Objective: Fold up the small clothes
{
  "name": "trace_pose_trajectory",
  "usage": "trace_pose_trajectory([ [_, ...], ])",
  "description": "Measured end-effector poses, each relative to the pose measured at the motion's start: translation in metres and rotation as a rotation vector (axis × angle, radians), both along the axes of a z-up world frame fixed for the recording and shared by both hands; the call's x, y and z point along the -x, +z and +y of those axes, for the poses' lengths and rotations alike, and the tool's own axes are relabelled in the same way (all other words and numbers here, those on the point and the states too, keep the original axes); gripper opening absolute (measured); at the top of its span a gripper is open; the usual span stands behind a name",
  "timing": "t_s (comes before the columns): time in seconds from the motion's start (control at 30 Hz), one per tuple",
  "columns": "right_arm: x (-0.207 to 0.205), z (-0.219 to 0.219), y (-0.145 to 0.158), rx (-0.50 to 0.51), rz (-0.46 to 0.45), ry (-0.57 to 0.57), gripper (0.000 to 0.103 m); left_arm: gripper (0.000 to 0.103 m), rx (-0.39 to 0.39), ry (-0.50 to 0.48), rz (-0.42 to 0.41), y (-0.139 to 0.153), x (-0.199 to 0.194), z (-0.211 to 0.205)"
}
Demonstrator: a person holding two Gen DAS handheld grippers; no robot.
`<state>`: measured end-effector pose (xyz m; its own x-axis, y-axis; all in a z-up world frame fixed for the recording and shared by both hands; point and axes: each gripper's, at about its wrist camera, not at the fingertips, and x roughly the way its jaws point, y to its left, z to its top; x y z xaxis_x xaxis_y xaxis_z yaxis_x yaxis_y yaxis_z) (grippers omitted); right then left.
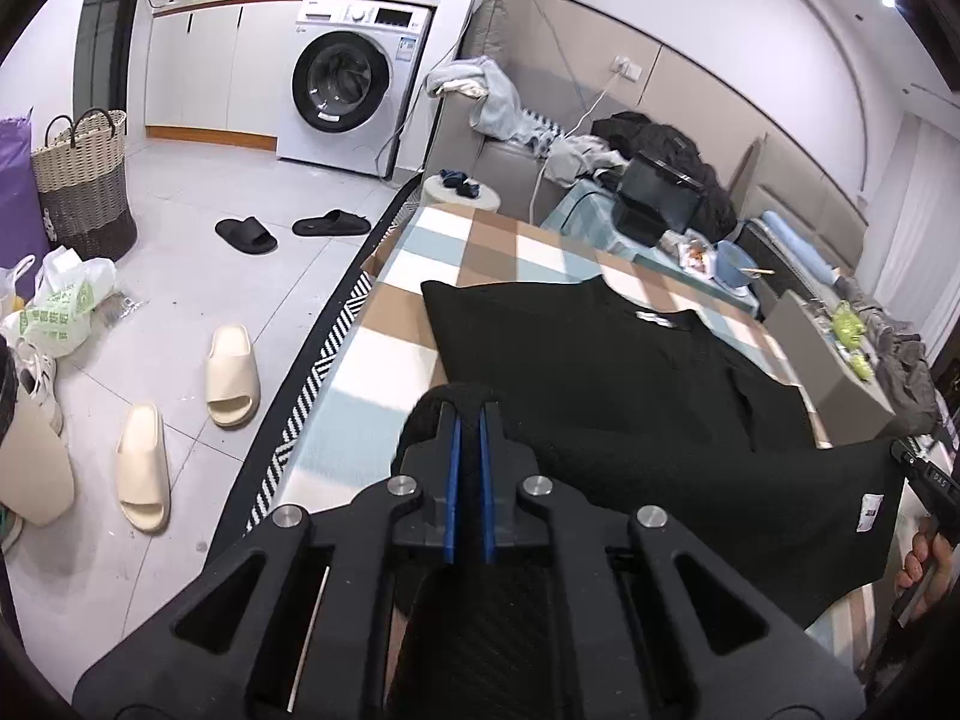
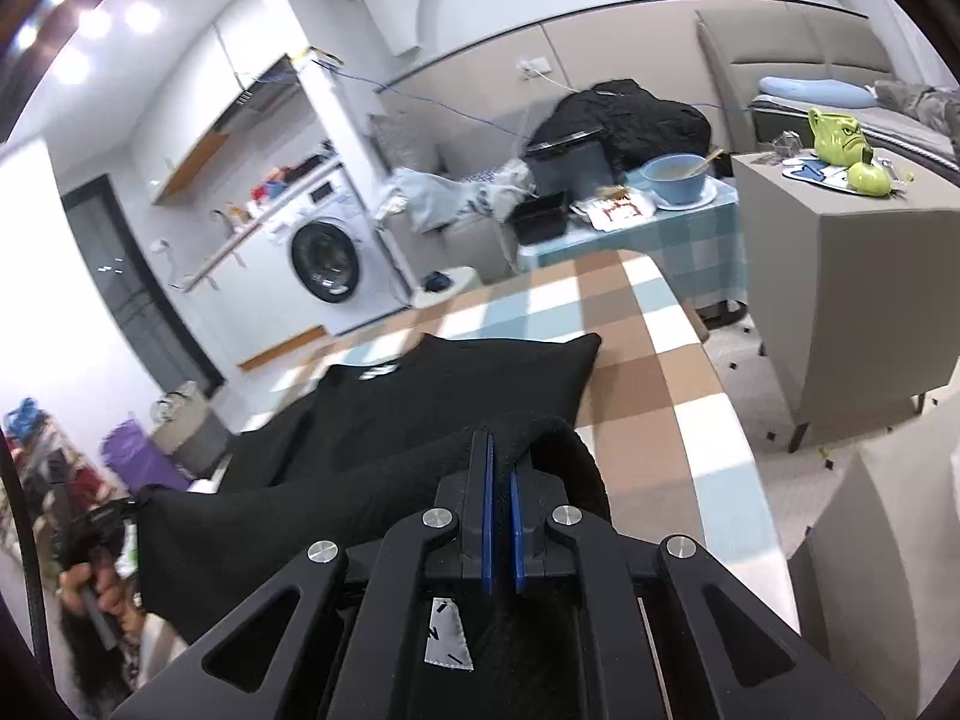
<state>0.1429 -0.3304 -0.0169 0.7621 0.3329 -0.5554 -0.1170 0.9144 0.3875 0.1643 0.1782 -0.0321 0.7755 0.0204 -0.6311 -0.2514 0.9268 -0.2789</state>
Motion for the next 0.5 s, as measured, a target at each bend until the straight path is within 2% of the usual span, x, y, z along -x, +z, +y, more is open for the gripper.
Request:
trace_pose_trajectory([
  [0.1, -0.032, 0.011, -0.027, 0.076, 0.104, -0.058, 0.004, 0.003, 0.006, 0.007, 0.068, -0.021, -0.031, 0.006],
  [0.2, -0.049, 0.009, -0.052, 0.097, 0.224, -0.091, 0.007, 0.005, 0.03, 0.012, 0.154, -0.045, -0.047, 0.01],
  [0.23, -0.051, 0.005, -0.058, 0.084, 0.239, -0.091, 0.01, 0.009, 0.041, 0.018, 0.166, -0.052, -0.05, 0.011],
  [0.3, -0.042, -0.003, -0.059, 0.045, 0.247, -0.076, 0.018, 0.019, 0.061, 0.029, 0.173, -0.055, -0.045, 0.013],
  [0.37, -0.026, -0.013, -0.057, 0.032, 0.237, -0.073, 0.039, 0.029, 0.068, 0.048, 0.169, -0.055, -0.033, 0.016],
  [0.4, -0.019, -0.017, -0.056, 0.024, 0.231, -0.078, 0.041, 0.034, 0.073, 0.06, 0.165, -0.055, -0.025, 0.017],
  [0.5, 0.01, -0.033, -0.056, -0.038, 0.255, -0.08, 0.043, 0.041, 0.091, 0.085, 0.159, -0.056, -0.003, 0.021],
])
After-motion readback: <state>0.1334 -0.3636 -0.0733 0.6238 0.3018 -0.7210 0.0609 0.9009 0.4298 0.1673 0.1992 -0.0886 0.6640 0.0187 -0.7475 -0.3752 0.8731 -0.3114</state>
